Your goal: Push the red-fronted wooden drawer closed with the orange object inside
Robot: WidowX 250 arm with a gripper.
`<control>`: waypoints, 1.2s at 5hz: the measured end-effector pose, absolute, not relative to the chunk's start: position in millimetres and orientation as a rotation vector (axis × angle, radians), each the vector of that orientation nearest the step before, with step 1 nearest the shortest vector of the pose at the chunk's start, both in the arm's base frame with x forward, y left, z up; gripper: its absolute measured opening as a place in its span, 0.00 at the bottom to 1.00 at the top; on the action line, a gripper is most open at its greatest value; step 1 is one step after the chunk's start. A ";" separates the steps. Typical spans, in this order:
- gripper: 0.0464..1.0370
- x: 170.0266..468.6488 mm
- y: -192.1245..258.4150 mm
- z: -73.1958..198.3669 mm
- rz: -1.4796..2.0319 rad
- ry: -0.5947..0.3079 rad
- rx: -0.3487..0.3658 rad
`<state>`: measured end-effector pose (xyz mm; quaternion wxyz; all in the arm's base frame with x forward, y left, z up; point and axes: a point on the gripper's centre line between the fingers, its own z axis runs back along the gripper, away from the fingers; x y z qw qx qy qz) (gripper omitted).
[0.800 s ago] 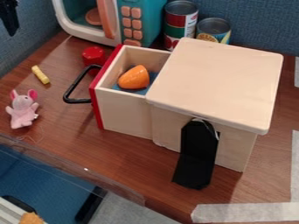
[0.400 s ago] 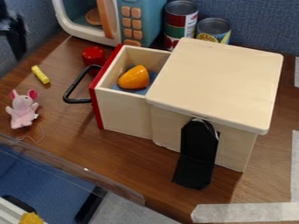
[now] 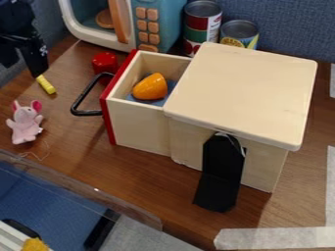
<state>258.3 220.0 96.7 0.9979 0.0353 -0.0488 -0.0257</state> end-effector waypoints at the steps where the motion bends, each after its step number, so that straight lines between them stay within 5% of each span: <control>1: 0.96 262.2 216.3 88.9 -0.272 -0.068 0.049; 4: 0.96 290.7 217.7 61.0 -1.029 0.151 0.028; 6: 0.96 286.8 195.8 44.0 -1.279 0.143 0.103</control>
